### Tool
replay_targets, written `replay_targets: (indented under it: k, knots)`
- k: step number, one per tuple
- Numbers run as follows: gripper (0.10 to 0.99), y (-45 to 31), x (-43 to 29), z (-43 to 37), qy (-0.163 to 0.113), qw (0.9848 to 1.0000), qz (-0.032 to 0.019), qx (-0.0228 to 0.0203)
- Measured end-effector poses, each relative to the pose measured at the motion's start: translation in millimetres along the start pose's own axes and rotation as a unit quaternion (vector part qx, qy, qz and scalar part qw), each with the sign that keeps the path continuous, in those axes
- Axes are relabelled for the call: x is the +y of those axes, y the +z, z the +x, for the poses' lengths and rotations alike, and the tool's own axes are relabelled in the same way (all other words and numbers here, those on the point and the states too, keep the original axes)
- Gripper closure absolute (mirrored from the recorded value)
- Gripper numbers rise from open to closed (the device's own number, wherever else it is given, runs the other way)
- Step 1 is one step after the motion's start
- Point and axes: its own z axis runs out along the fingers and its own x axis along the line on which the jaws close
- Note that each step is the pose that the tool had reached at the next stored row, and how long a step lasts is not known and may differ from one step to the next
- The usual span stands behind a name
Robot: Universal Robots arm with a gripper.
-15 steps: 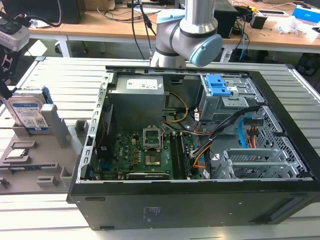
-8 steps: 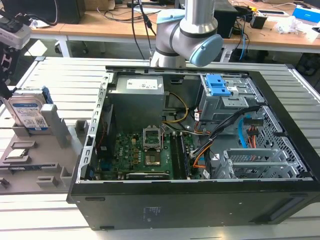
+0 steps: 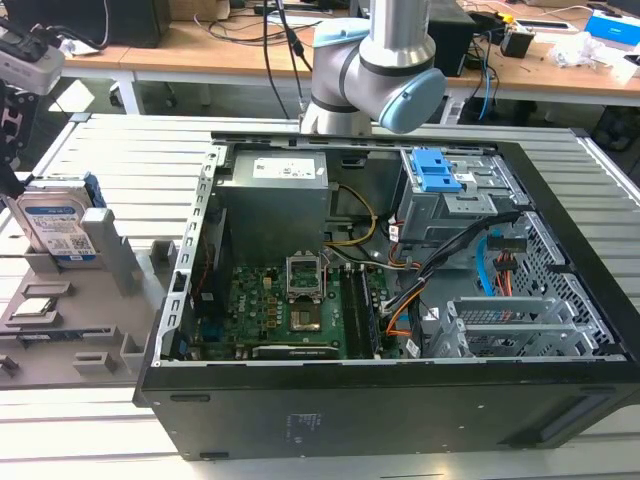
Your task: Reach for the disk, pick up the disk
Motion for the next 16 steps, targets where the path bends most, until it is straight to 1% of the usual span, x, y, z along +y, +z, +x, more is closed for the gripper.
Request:
replay_targets:
  k: [4, 6, 9, 10, 11, 12, 13, 15, 16]
  knots:
    - [0.98, 0.0, 0.0, 0.0, -0.027, 0.9996, 0.0, 0.001]
    - [0.98, 0.0, 0.0, 0.0, -0.046, 0.9989, 0.0, 0.0018]
    - [0.98, 0.0, 0.0, 0.0, -0.075, 0.9972, 0.0, 0.0028]
    - [0.98, 0.0, 0.0, 0.0, -0.079, 0.9968, 0.0, 0.0031]
    - [0.98, 0.0, 0.0, 0.0, -0.089, 0.996, 0.0, 0.0034]
    - [0.98, 0.0, 0.0, 0.0, -0.094, 0.9956, 0.0, 0.0036]
    - [0.98, 0.0, 0.0, 0.0, -0.106, 0.9944, 0.0, 0.0041]
    - [0.98, 0.0, 0.0, 0.0, -0.115, 0.9933, 0.0001, 0.0044]
    - [0.98, 0.0, 0.0, 0.0, -0.124, 0.9923, 0.0001, 0.0047]
